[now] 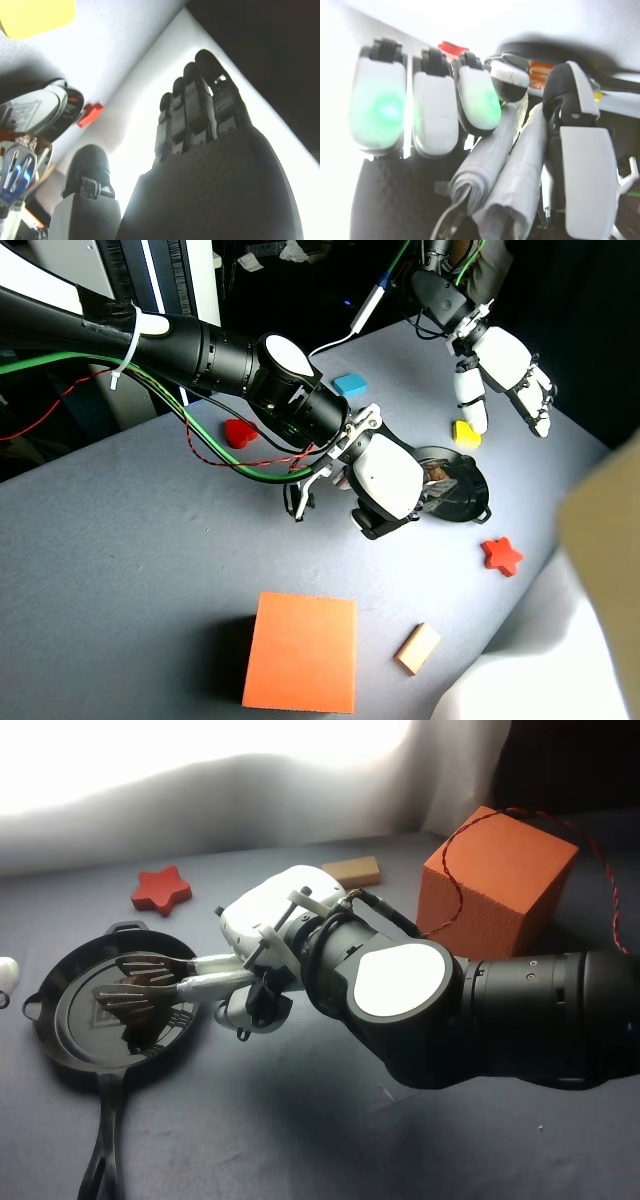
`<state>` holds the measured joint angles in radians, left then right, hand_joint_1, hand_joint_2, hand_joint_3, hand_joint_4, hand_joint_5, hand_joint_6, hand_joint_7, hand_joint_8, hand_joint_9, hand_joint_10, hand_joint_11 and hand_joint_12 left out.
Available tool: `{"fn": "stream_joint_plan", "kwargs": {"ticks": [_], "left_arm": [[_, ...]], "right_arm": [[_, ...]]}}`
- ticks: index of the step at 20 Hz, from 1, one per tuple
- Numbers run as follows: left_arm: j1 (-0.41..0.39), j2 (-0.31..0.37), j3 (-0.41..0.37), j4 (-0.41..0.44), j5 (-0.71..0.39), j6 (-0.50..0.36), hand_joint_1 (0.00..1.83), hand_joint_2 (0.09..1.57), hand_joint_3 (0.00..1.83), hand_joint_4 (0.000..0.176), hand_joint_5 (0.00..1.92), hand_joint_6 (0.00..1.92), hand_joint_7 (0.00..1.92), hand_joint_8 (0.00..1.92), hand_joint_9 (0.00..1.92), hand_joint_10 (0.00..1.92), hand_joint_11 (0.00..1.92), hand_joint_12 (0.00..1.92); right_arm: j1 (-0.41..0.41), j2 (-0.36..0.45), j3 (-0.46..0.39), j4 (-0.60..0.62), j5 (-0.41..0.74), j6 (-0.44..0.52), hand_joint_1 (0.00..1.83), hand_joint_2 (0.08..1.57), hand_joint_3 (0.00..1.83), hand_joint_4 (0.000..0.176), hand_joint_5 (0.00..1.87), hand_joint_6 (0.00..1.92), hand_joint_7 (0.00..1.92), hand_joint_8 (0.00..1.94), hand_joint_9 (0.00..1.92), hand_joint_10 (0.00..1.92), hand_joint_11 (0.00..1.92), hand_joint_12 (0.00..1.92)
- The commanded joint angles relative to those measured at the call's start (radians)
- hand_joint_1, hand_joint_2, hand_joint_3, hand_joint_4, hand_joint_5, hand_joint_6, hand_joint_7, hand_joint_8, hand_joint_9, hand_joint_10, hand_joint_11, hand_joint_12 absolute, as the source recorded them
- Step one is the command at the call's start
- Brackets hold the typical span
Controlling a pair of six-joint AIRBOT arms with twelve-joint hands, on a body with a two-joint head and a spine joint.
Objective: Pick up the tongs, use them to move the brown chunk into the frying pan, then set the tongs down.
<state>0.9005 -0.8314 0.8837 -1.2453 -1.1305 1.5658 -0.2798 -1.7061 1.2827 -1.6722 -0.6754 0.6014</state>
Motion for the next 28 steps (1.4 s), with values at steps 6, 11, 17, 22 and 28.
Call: {"fn": "stream_joint_plan", "kwargs": {"ticks": [6, 11, 17, 22, 28], "left_arm": [[-0.006, 0.015, 0.000, 0.040, -0.103, -0.003, 0.06, 1.26, 0.00, 0.009, 0.13, 0.01, 0.19, 0.01, 0.22, 0.01, 0.00, 0.83], [-0.009, 0.015, 0.000, 0.044, -0.103, -0.002, 0.03, 1.27, 0.00, 0.010, 0.13, 0.00, 0.20, 0.00, 0.23, 0.00, 0.00, 0.86], [-0.012, 0.014, 0.000, 0.044, -0.103, 0.002, 0.03, 1.28, 0.00, 0.019, 0.12, 0.00, 0.19, 0.00, 0.22, 0.00, 0.00, 0.84], [-0.012, 0.013, 0.002, 0.044, -0.102, 0.004, 0.06, 1.27, 0.00, 0.009, 0.15, 0.01, 0.20, 0.01, 0.23, 0.01, 0.00, 0.84], [-0.023, 0.009, -0.001, 0.056, -0.099, 0.009, 0.05, 1.26, 0.00, 0.014, 0.16, 0.00, 0.20, 0.00, 0.23, 0.00, 0.00, 0.78]], "right_arm": [[0.007, 0.011, -0.002, -0.065, -0.022, -0.008, 0.97, 1.35, 0.00, 0.000, 0.64, 1.57, 1.24, 1.49, 1.26, 1.77, 1.09, 1.92], [0.018, 0.032, -0.007, -0.065, -0.009, 0.001, 1.00, 1.34, 0.00, 0.000, 0.62, 1.57, 1.03, 1.21, 1.00, 1.58, 0.80, 1.92], [0.029, 0.044, -0.014, -0.065, -0.006, 0.008, 0.99, 1.34, 0.00, 0.000, 0.59, 1.57, 0.76, 1.27, 0.71, 1.56, 0.58, 1.89], [0.062, 0.073, -0.043, -0.065, -0.006, 0.018, 0.69, 1.40, 0.01, 0.000, 0.50, 1.24, 0.70, 1.14, 0.62, 1.44, 0.46, 1.84], [0.071, 0.220, -0.214, -0.133, 0.051, 0.023, 0.62, 1.41, 0.00, 0.000, 0.59, 1.00, 0.75, 1.08, 0.67, 1.40, 0.49, 1.81]]}}
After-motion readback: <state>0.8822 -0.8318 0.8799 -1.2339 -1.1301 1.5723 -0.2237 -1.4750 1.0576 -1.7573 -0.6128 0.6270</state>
